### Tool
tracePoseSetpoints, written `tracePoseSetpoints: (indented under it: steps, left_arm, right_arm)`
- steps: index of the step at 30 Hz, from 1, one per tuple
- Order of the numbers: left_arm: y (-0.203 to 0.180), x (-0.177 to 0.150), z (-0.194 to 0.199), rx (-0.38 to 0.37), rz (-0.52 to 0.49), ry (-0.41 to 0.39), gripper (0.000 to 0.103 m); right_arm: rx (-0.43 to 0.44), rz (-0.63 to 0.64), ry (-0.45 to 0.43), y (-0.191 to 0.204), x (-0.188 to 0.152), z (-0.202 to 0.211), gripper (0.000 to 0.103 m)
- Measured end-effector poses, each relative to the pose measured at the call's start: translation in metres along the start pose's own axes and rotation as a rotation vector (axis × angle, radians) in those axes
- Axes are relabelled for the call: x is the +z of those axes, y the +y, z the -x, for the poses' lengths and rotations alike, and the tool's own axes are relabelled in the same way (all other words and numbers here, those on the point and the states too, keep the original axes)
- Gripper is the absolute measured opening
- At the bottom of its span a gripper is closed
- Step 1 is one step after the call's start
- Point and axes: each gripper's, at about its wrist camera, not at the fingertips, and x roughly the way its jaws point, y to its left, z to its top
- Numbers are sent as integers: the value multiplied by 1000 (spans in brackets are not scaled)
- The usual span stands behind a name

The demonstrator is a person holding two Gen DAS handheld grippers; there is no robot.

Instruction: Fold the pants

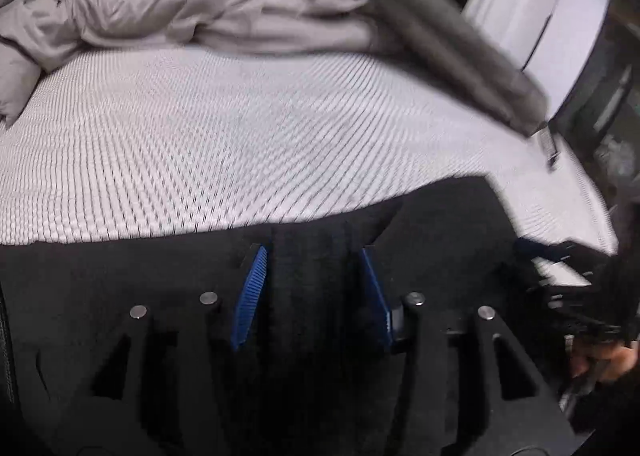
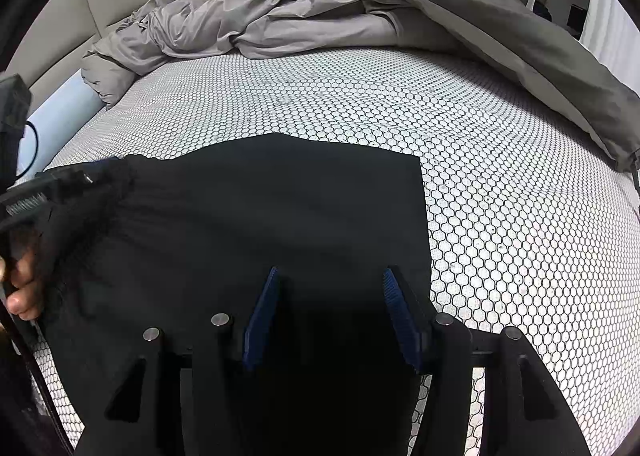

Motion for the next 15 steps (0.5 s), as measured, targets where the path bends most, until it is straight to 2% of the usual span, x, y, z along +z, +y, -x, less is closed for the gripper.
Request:
tracePoseSetpoints:
  steps: [3, 7, 9, 11, 13, 15]
  left_arm:
    - [-3, -3, -7, 21, -1, 3, 45]
    - [-12, -5, -5, 64, -28, -27, 35]
    - [-12, -7, -1, 70, -20, -36, 35]
    - [-10, -8, -3, 86, -21, -35, 40]
    - [-1, -9, -6, 132, 11, -23, 67]
    - [4, -8, 1, 120, 48, -36, 66]
  right_arm:
    - [-2, 2, 0, 0, 0, 0, 56]
    - [-6, 10, 4, 1, -1, -1, 57]
    - [-10, 18, 16, 1, -2, -3, 59]
    - [-16, 34, 58, 0, -5, -9, 65]
    - [-4, 31, 72, -6, -8, -13, 65]
    - [7, 13, 69, -10, -7, -10, 66]
